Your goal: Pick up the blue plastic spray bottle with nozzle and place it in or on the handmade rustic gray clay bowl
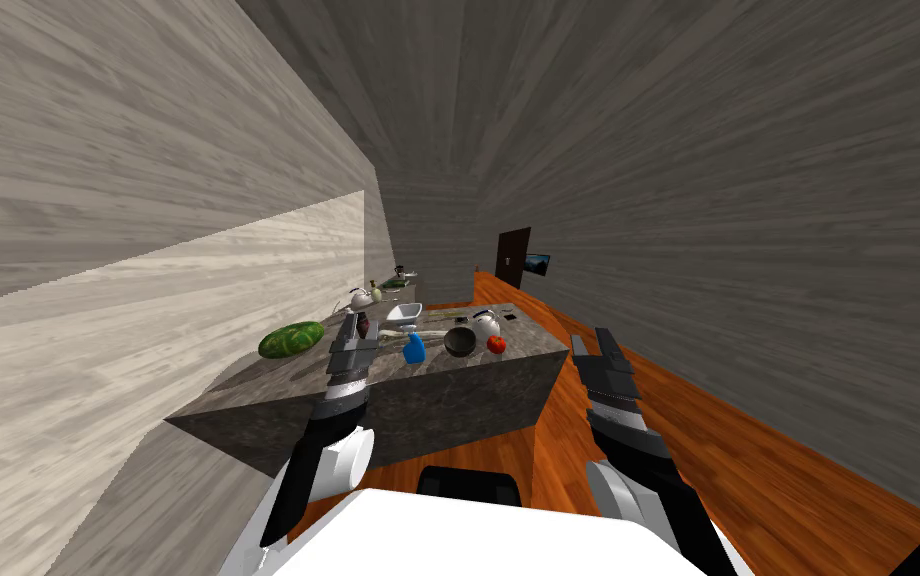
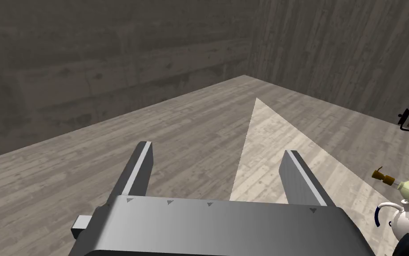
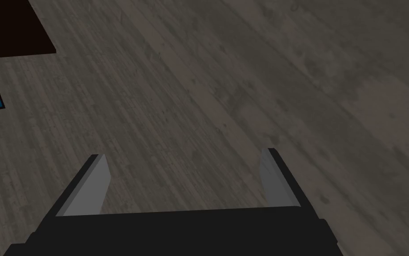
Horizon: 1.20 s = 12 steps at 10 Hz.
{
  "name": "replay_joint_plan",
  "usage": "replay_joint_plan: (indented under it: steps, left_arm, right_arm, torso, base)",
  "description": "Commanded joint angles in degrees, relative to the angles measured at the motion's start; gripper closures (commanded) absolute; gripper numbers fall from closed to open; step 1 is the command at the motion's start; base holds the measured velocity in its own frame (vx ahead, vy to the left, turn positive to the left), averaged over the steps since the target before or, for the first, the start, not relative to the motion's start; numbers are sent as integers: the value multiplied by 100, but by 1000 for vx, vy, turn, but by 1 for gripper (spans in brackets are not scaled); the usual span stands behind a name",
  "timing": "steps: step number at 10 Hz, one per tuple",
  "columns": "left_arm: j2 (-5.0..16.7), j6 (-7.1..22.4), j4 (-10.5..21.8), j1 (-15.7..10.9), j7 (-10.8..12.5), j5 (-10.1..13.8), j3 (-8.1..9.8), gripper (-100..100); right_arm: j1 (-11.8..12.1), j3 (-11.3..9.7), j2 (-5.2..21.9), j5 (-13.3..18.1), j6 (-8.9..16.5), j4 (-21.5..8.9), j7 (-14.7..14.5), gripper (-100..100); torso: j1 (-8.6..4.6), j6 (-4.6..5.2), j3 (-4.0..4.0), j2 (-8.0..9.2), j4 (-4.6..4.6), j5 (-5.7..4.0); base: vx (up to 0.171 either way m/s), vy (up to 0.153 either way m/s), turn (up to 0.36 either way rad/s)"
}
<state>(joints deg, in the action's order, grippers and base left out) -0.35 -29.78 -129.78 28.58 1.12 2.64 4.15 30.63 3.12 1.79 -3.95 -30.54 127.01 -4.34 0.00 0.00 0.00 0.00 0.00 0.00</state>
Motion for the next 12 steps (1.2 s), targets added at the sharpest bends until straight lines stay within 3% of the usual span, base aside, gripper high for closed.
replay_joint_plan:
  steps: [1,5,12]
  left_arm:
    - [243,-18,49,-1,-10,-34,-7,-100]
    - [917,-120,313,-9,-66,-224,-46,-100]
    - [2022,-385,1090,-66,-228,-789,-177,-100]
  right_arm:
    - [0,0,0,0,0,0,0,0]
    - [0,1,1,0,0,0,0,0]
    - [0,2,2,0,0,0,0,0]
  torso:
    - [0,0,0,0,0,0]
    - [41,0,2,3,1,9]
    - [74,0,8,14,3,17]
  base:
    - [0,25,-11]
    - [-10,89,-26]
    - [-29,167,-51]
